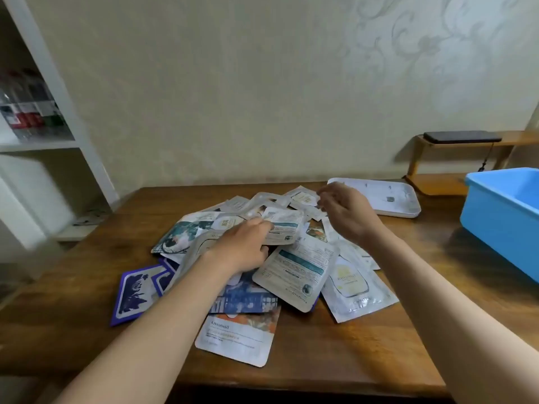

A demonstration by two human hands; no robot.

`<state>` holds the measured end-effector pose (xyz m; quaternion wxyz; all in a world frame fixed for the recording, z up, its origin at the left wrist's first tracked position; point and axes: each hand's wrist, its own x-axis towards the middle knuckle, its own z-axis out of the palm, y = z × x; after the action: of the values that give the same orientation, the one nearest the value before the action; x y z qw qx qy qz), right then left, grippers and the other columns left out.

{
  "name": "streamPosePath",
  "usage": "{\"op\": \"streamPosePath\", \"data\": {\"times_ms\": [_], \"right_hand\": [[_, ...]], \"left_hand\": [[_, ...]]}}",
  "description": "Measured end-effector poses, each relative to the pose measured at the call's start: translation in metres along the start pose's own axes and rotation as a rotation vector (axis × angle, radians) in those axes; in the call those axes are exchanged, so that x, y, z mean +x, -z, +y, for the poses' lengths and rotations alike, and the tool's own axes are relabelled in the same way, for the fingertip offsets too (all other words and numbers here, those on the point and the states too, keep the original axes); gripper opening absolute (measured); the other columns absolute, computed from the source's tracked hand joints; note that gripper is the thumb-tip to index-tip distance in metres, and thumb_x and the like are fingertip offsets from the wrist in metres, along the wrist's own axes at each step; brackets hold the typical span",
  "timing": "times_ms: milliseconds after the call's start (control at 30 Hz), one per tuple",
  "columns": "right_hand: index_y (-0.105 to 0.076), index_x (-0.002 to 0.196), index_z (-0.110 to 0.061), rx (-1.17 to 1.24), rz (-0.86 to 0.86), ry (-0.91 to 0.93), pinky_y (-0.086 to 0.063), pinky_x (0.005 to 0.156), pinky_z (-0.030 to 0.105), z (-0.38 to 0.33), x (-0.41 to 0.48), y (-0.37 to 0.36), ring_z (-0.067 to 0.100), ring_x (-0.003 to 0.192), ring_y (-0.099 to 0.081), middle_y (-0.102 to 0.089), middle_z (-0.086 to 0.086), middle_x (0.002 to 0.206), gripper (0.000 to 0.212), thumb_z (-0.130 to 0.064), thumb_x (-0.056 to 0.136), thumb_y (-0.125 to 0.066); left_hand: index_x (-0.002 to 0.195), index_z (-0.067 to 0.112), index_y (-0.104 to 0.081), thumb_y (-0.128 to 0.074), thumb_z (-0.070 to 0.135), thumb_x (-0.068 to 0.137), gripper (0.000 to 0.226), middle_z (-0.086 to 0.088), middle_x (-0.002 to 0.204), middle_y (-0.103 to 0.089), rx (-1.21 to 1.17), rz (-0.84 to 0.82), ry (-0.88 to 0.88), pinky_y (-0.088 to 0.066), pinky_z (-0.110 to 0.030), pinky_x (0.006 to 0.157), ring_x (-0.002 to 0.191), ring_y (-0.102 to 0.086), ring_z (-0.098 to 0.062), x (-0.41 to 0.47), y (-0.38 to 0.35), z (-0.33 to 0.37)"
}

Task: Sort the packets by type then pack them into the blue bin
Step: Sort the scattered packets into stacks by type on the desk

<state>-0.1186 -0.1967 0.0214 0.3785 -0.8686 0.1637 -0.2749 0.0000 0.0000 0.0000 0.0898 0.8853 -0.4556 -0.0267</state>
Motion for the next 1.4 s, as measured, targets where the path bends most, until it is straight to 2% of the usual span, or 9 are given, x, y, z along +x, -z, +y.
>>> {"op": "streamPosePath", "data": {"times_ms": [333,467,600,767,833,967,1200,1300,1400], "right_hand": [[-0.063,0.125,-0.014,-0.027,-0.064,-0.055,-0.054,0.092,0.041,0.036,0.004,-0.025,0.023,0.109,-0.064,-0.070,0.007,0.119,0.027,-0.019,0.104,-0.046],[-0.061,0.130,-0.014,-0.051,-0.070,-0.052,-0.054,0.087,0.034,0.048,0.007,-0.033,0.019,0.104,-0.063,-0.068,0.004,0.122,0.030,-0.014,0.103,-0.047],[-0.050,0.142,-0.018,-0.104,-0.057,0.018,-0.048,0.099,0.031,0.055,0.010,-0.043,0.020,0.121,-0.057,-0.059,0.005,0.134,0.044,-0.010,0.099,-0.055],[-0.025,0.158,-0.025,-0.093,-0.005,0.077,-0.038,0.110,0.036,0.048,0.021,-0.031,0.023,0.137,-0.039,-0.038,0.007,0.152,0.086,-0.018,0.088,-0.075],[-0.044,0.148,-0.021,-0.052,-0.015,0.093,-0.042,0.110,0.039,0.042,0.026,-0.016,0.020,0.127,-0.047,-0.047,0.005,0.144,0.072,-0.019,0.085,-0.079],[-0.070,0.094,-0.014,0.166,-0.101,-0.015,-0.059,0.080,0.043,0.029,0.024,0.017,0.026,0.093,-0.071,-0.075,0.006,0.099,0.009,-0.016,0.089,-0.077],[-0.070,0.097,-0.004,0.433,-0.075,-0.234,-0.063,0.075,0.051,0.041,-0.018,0.061,0.039,0.085,-0.074,-0.077,0.015,0.088,0.007,-0.007,0.091,-0.071],[-0.069,0.106,-0.004,0.460,0.036,-0.368,-0.064,0.069,0.040,0.058,-0.044,0.078,0.034,0.083,-0.076,-0.078,0.012,0.090,0.014,-0.006,0.093,-0.069],[-0.067,0.113,-0.012,0.459,0.146,-0.569,-0.064,0.071,0.046,0.085,-0.066,0.097,0.027,0.081,-0.078,-0.078,0.010,0.095,0.019,-0.014,0.095,-0.069]], "left_hand": [[0.114,0.010,-0.061,-0.043,-0.002,0.094,0.029,-0.006,0.114,-0.059,0.211,0.124,-0.068,-0.042,-0.036,0.078,0.103,-0.058,-0.030,0.031,-0.028,-0.007],[0.100,0.014,-0.059,-0.047,0.014,0.104,0.013,-0.002,0.100,-0.061,0.051,0.164,-0.077,-0.048,-0.037,0.073,0.090,-0.060,-0.026,0.044,-0.019,-0.010],[0.088,0.018,-0.048,-0.050,0.018,0.106,0.017,0.005,0.075,-0.050,-0.147,0.285,-0.092,-0.033,-0.030,0.053,0.064,-0.049,-0.019,0.055,0.007,-0.006],[0.090,0.026,-0.056,-0.055,0.018,0.102,0.014,0.010,0.082,-0.062,-0.454,0.313,-0.201,-0.049,-0.035,0.066,0.075,-0.060,-0.015,0.064,0.035,0.000],[0.086,0.025,-0.060,-0.058,0.016,0.100,0.016,0.012,0.079,-0.066,-0.577,0.317,-0.232,-0.050,-0.033,0.069,0.077,-0.062,-0.013,0.064,0.040,0.006],[0.085,0.025,-0.069,-0.070,0.008,0.095,0.021,0.011,0.078,-0.074,-0.802,0.361,-0.186,-0.056,-0.030,0.073,0.075,-0.066,-0.005,0.067,0.039,0.013],[0.104,0.036,-0.069,-0.085,0.019,0.080,0.033,-0.007,0.108,-0.076,-1.137,0.269,-0.018,-0.059,-0.044,0.090,0.101,-0.073,-0.022,0.071,0.009,0.044],[0.124,0.020,-0.059,-0.076,0.003,0.089,0.042,-0.014,0.093,-0.072,-1.184,0.142,0.002,-0.064,-0.039,0.073,0.083,-0.074,-0.030,0.070,-0.005,0.073],[0.126,0.012,-0.055,-0.071,0.002,0.093,0.038,-0.013,0.088,-0.072,-1.120,0.083,-0.002,-0.063,-0.032,0.068,0.077,-0.075,-0.023,0.064,-0.012,0.096]]}}
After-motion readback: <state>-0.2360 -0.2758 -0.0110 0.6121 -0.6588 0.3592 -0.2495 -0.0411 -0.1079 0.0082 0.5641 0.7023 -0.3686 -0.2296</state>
